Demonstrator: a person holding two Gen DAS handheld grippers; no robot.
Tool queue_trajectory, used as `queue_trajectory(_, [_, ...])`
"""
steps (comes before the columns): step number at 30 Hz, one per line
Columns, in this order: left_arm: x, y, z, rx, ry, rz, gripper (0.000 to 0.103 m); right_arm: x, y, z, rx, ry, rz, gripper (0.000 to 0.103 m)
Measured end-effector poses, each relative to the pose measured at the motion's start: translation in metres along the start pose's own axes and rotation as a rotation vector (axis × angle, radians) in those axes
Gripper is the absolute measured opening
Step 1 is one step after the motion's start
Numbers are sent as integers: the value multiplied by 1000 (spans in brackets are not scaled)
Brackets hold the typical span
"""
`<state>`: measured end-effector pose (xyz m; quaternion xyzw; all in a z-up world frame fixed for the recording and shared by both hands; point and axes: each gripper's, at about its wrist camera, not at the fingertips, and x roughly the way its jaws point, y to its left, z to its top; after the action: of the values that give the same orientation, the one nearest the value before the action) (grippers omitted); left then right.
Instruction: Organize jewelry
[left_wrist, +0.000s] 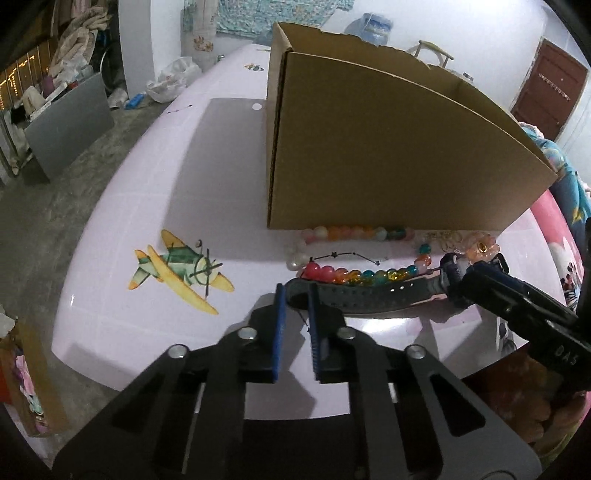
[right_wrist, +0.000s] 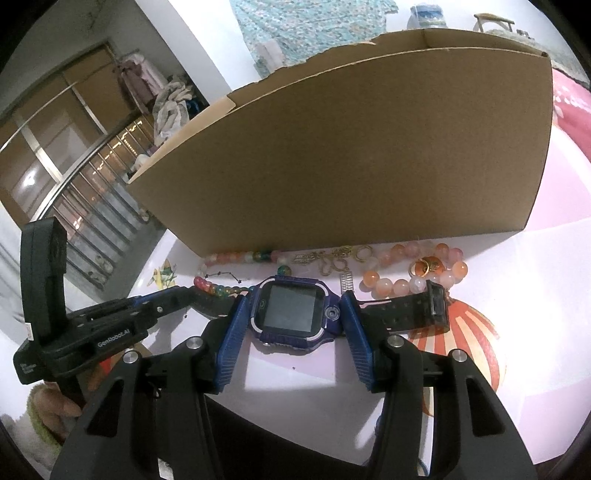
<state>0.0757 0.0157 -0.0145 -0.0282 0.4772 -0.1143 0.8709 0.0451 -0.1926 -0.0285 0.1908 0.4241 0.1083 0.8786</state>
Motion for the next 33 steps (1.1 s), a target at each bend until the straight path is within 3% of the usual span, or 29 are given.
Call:
queue_trajectory(5, [-6, 7, -6, -46, 3, -77, 1, -1, 5, 0, -9, 19, -22, 50])
queue_trajectory(8, [-11, 11, -12, -91, 31, -194, 0, -2, 14, -3, -40, 33, -38, 50])
queue_trajectory(10, [-13, 12, -18, -87, 36, -216, 0, -3, 22, -7, -65, 41, -55, 50])
queue_trajectory(14, [-15, 11, -22, -78, 35, -216, 2, -4, 33, -13, -136, 59, -104, 50])
queue_trajectory(19, [-21, 1, -30, -33, 12, -163, 27, -12, 43, -11, -267, 61, -141, 51])
queue_trajectory(23, [-23, -2, -34, 32, -14, -109, 37, -9, 51, 1, -408, 87, -127, 57])
queue_trajectory(28, [-26, -14, -41, 136, -49, -74, 56, 20, 56, 13, -543, 214, -108, 59])
queue_trajectory(33, [-25, -26, -48, 255, -57, -53, 60, 34, 56, 10, -592, 316, -111, 60])
